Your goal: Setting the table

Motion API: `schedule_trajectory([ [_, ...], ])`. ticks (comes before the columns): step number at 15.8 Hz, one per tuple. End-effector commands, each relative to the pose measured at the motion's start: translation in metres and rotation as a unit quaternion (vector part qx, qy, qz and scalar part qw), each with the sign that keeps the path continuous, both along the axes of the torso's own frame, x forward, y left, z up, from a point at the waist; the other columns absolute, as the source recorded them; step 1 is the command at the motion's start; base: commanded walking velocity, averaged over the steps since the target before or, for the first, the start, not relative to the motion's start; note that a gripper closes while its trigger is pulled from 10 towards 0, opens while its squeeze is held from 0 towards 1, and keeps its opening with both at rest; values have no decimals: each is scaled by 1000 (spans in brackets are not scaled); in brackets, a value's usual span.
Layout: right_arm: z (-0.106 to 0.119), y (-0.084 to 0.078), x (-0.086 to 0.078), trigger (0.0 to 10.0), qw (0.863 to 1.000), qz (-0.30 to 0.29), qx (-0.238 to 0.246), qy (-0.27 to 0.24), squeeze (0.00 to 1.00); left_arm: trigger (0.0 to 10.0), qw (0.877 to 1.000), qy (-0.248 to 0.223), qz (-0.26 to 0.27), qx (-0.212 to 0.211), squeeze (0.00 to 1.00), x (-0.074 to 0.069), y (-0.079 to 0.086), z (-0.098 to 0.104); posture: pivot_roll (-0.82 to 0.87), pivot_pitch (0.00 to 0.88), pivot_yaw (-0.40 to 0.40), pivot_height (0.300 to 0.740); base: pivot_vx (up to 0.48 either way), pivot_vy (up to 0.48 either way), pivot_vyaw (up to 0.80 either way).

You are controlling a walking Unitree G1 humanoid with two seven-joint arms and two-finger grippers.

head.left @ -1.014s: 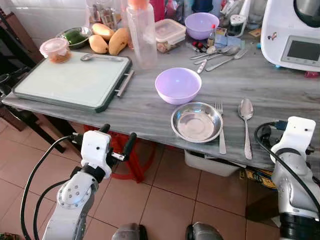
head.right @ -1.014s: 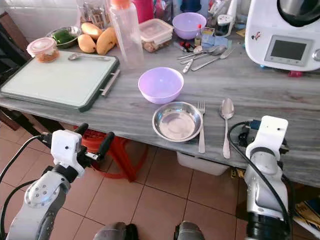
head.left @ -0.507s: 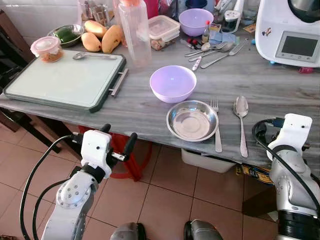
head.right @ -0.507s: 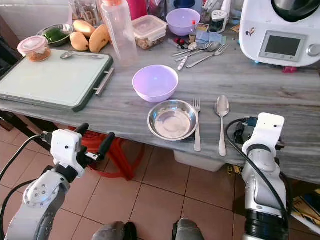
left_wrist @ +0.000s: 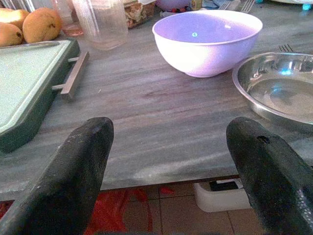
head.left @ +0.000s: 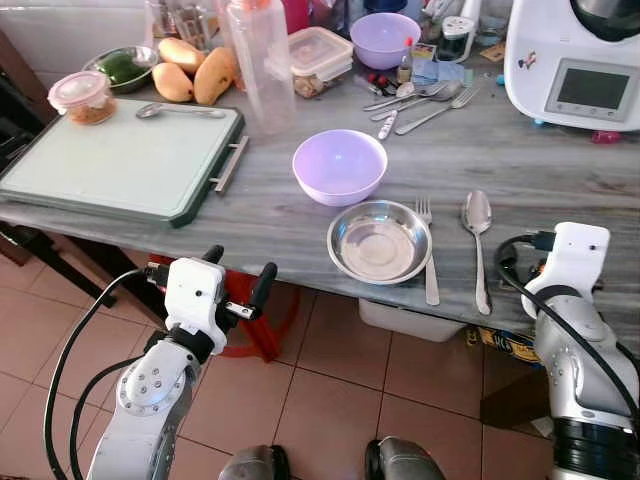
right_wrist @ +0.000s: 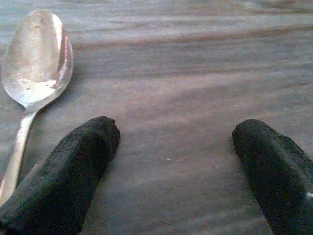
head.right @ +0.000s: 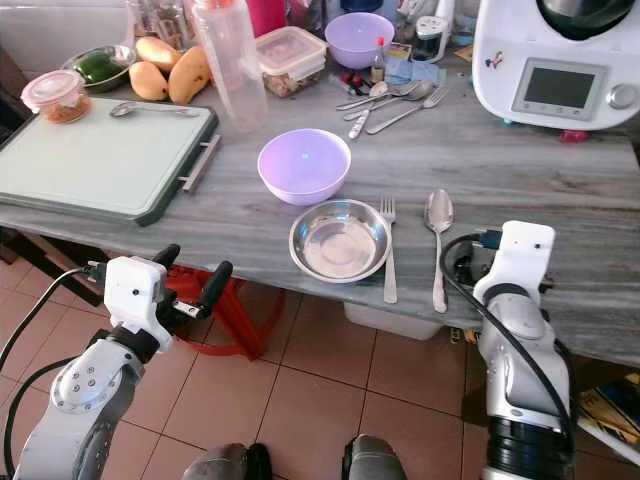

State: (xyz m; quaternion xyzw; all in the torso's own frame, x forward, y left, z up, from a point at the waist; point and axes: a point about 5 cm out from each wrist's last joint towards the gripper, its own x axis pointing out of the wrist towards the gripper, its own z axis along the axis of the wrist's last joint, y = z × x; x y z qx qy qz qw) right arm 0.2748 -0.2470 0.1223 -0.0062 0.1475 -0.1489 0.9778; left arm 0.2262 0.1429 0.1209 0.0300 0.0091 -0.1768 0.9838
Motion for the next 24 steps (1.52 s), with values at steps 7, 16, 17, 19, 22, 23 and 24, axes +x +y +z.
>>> schedule_trajectory([
  [7,-21,30,2,10000,995,64,50,52,0,10000,1000,5,4,4,0,2,1,-2,39,115,90,740,0,0,0],
  [16,-16,38,11,10000,994,83,58,42,0,10000,999,16,-39,-32,0,-2,2,-2,41,108,84,740,0,0,0],
  [17,-16,38,11,10000,994,84,59,41,0,10000,999,15,-40,-33,0,-2,1,-2,40,107,84,740,0,0,0],
  [19,-15,40,13,10000,994,86,59,39,0,10000,998,15,-41,-35,0,-2,-1,-2,37,105,83,740,0,0,0],
  [22,-12,40,17,10000,994,89,58,33,0,10000,998,13,-40,-35,0,-1,-1,-2,37,104,83,740,0,0,0],
  [23,-12,40,16,10000,994,89,60,34,0,10000,999,13,-40,-35,0,-1,-1,-2,37,103,82,740,0,0,0],
  [24,-12,40,14,10000,994,88,59,35,0,10000,999,12,-39,-34,0,-1,-2,-2,37,102,81,740,0,0,0],
])
